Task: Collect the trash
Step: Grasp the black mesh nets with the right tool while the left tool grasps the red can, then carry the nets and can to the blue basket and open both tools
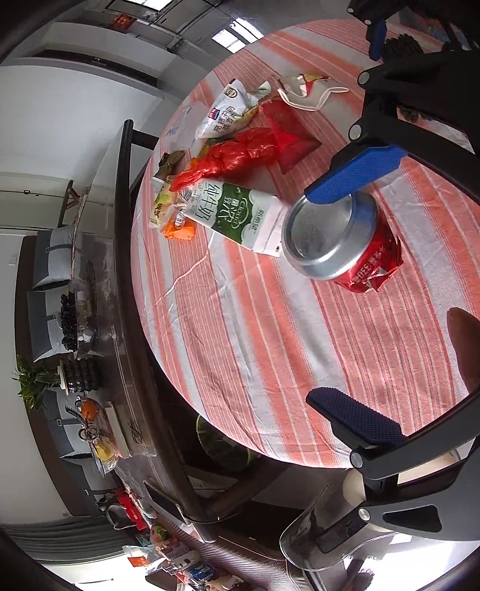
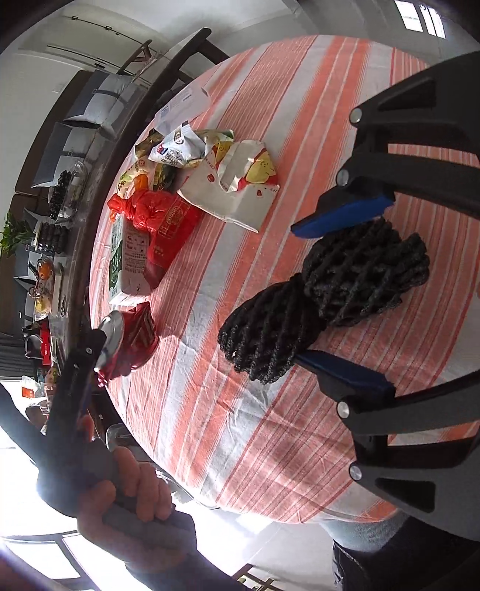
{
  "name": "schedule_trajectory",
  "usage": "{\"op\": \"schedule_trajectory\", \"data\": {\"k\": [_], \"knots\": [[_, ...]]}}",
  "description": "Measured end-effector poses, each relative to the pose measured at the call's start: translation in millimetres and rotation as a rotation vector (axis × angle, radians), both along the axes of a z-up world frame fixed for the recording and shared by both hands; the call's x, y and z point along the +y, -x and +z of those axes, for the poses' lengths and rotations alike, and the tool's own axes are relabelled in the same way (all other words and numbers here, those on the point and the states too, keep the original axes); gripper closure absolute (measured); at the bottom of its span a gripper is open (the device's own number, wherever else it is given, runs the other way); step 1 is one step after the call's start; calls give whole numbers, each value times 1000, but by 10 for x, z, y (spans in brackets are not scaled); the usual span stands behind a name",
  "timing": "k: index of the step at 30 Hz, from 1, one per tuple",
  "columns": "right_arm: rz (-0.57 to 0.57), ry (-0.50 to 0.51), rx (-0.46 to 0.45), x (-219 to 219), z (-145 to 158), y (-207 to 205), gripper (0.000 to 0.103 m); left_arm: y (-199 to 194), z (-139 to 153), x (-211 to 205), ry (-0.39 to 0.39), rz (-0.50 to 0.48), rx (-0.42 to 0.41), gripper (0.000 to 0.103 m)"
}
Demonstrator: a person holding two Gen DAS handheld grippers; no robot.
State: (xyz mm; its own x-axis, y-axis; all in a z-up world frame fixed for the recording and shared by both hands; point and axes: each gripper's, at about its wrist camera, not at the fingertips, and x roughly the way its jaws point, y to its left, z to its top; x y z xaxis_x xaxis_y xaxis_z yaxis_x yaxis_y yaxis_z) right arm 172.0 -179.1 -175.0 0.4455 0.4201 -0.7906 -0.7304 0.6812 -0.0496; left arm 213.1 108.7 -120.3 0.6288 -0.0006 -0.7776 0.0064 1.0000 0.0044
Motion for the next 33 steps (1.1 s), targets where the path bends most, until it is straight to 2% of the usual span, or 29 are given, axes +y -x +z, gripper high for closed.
{"op": "schedule_trajectory", "data": {"k": [3,6,9,12,17,19,22,24,26,31,32,33], "knots": [[-56,-49,29,-132,98,22,42,263,-118,67,-16,-28,14,4],[-163,-65,53,-264,166,-43,42,452,-198,93,-18,-75,11,4],[-280,-81,79,-405,167,-157,42,534,-246,30,-21,-160,-8,4],[-345,-79,110,-477,116,-252,41,525,-290,-68,-3,-233,-13,4],[-348,-76,166,-543,37,-220,38,509,-323,-302,-19,-329,-22,4],[-340,-75,173,-552,47,-211,36,532,-303,-377,-56,-363,-44,4],[-339,-69,166,-566,88,-220,30,485,-270,-298,-56,-336,-51,4],[-326,-59,160,-547,111,-236,29,430,-249,-202,-37,-301,-48,4],[-305,-34,158,-506,104,-251,29,406,-225,-151,-50,-280,-48,4],[-230,24,161,-392,47,-193,28,414,-166,-212,-89,-292,-59,4],[-231,34,151,-384,41,-195,28,401,-159,-222,-91,-291,-63,6],[-227,46,145,-374,33,-200,34,387,-158,-222,-79,-294,-59,18]]}}
